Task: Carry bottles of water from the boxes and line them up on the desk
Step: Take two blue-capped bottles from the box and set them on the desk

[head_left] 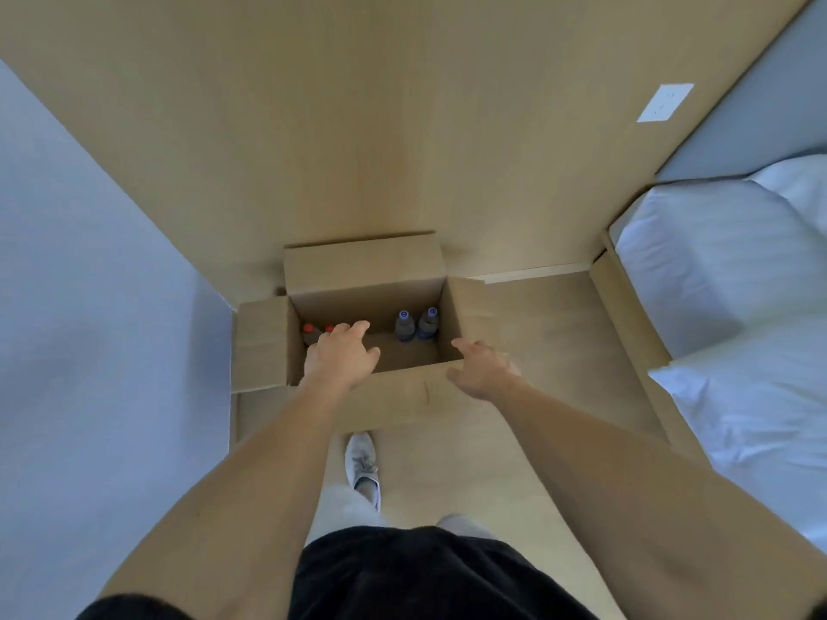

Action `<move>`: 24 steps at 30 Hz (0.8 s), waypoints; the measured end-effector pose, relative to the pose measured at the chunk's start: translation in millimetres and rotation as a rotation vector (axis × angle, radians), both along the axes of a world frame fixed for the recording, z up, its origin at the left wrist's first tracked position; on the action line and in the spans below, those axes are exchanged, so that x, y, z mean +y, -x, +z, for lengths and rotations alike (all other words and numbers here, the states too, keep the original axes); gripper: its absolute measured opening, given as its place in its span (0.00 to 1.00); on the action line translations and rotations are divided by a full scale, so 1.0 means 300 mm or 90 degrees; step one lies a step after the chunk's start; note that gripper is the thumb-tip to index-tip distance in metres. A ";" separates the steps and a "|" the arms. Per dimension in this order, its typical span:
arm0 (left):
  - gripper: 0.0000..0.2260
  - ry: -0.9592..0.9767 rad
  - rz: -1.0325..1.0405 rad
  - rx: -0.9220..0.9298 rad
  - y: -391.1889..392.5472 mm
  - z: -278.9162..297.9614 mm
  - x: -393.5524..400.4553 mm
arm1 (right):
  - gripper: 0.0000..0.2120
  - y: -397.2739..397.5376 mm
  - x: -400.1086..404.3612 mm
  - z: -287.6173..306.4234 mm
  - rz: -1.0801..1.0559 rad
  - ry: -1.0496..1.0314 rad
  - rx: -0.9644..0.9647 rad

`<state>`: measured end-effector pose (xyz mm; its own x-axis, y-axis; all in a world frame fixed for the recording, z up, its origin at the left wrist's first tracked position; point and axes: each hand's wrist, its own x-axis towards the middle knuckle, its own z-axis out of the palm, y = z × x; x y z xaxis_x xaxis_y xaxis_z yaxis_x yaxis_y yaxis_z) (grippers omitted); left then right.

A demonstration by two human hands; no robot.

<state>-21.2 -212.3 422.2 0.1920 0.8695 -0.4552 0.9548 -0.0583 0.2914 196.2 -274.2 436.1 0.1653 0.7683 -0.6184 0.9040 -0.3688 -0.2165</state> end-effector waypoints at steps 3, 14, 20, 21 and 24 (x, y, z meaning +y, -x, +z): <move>0.25 0.017 -0.028 0.008 -0.009 -0.024 0.171 | 0.30 0.023 0.157 -0.025 -0.039 0.005 0.021; 0.27 0.152 -0.025 -0.021 -0.080 -0.474 0.507 | 0.31 0.021 0.518 -0.475 -0.186 0.075 0.097; 0.31 0.218 0.003 -0.053 -0.128 -0.963 0.640 | 0.33 -0.037 0.610 -0.930 -0.295 0.089 0.110; 0.32 0.221 0.002 -0.059 -0.139 -1.046 0.663 | 0.33 -0.053 0.625 -1.006 -0.310 0.088 0.114; 0.34 0.221 0.013 -0.083 -0.168 -1.291 0.731 | 0.34 -0.097 0.683 -1.233 -0.360 0.082 0.130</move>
